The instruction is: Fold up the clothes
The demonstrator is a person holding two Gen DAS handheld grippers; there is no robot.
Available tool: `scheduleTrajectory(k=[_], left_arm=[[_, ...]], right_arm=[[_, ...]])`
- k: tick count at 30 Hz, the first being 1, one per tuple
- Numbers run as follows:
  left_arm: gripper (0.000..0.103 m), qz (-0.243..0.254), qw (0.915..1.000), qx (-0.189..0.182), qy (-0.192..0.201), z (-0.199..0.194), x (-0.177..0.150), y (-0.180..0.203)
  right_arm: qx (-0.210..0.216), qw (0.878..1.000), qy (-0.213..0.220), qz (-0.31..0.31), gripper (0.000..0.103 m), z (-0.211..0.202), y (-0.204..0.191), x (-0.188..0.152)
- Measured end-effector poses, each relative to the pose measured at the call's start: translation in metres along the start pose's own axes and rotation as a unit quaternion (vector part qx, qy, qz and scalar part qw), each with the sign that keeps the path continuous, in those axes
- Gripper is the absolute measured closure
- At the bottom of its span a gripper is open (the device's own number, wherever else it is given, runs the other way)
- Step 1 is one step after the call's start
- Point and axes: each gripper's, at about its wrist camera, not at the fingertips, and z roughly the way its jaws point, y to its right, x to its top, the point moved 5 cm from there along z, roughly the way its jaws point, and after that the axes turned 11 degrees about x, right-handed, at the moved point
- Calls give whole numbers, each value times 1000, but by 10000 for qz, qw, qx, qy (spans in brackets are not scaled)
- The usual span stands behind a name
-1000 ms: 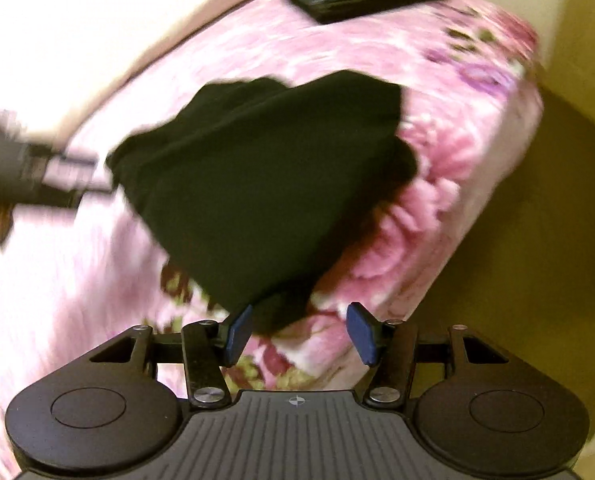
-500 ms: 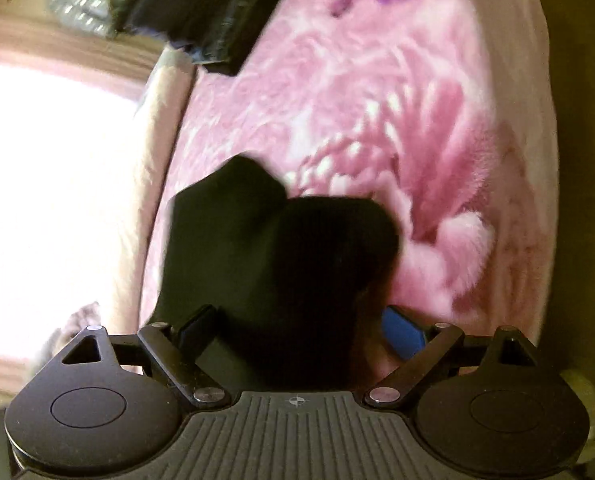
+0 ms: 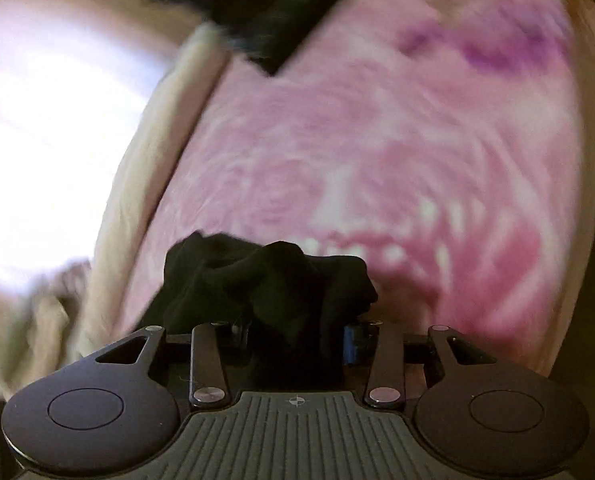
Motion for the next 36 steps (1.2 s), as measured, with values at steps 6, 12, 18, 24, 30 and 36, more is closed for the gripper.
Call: scheduleTrajectory(k=[6,12,18,24,30,36], left_arm=[[36,-249,9991,-16,330,2,23,3],[42,-262,9969,20,745,-9,38,5],[42,-434,9955,288,787,-32,12,-20],[42,-281,9953,-14,930,-41,22,-28],[42,117,9921,-230,1231,-15,86,-27],[39,561,9941,-130,918,37,129,-14]], right_arm=[[-275,9960,14,-852,69,9,-22,33],[-459,9966,-3,-687,39,17,-13,45],[-95,9996,-7,-264,33,-26,-17,-5],[699,9943,-727,-341,33,-54,-36,-86],[846,9883,-1034,-733,33,-38,-24,-84],[1677,9717,-1626,-344,7,-6,-16,-78]])
